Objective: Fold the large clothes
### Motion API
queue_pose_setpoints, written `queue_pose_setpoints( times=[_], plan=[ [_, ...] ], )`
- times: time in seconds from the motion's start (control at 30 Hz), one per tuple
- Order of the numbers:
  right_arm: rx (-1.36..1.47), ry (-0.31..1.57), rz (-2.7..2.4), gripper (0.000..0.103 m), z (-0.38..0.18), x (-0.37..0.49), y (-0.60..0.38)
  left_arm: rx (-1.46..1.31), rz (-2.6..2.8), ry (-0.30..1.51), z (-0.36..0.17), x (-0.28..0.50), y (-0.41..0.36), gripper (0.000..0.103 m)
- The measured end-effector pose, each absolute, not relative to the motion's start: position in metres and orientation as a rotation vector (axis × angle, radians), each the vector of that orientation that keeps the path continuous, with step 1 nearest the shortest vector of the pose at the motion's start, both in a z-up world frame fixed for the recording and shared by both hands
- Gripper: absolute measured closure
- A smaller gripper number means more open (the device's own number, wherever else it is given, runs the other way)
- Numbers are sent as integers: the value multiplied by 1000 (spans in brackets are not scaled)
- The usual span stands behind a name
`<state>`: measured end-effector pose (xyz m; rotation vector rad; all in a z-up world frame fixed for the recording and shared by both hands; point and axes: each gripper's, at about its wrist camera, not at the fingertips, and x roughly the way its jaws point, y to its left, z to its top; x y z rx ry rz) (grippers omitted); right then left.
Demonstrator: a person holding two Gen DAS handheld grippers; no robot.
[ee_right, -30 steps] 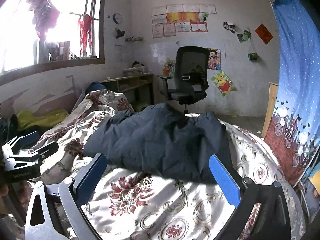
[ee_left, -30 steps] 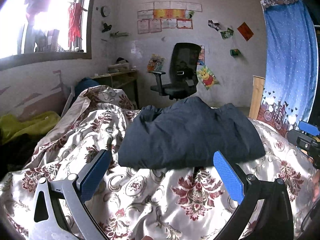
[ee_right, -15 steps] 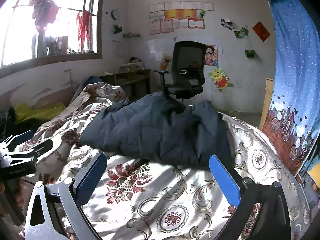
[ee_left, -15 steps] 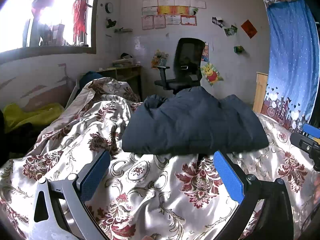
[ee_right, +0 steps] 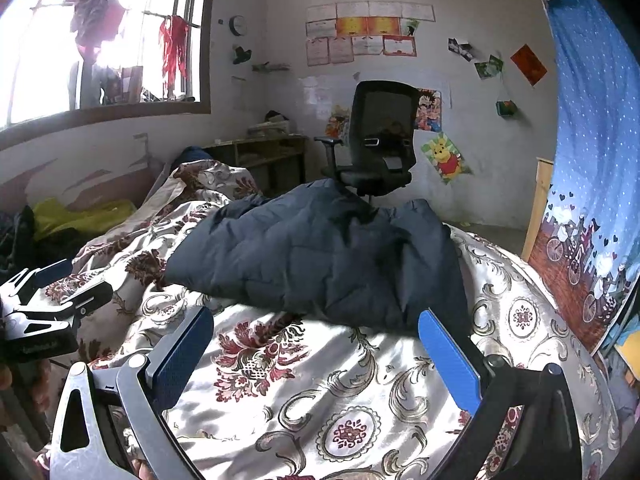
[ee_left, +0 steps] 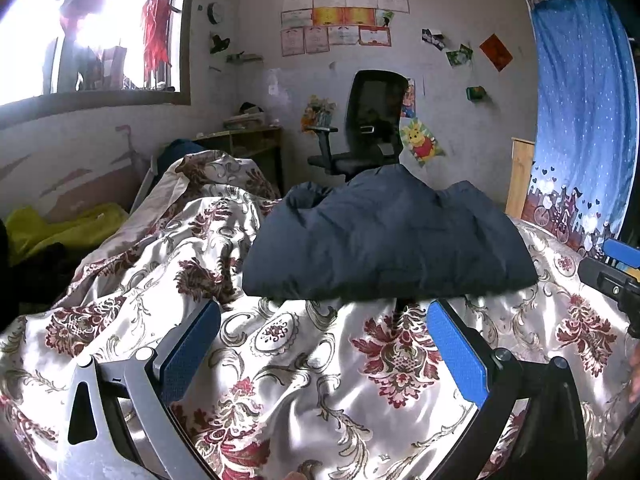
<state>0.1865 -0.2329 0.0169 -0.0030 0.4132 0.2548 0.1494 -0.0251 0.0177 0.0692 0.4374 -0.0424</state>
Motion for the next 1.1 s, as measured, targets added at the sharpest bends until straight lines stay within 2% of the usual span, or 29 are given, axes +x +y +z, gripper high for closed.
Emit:
queue_pose_setpoints(
  times=[1.1],
  plan=[
    [0, 411, 253, 0, 15, 187, -236, 72, -40, 440, 18, 146, -23, 2]
  ],
)
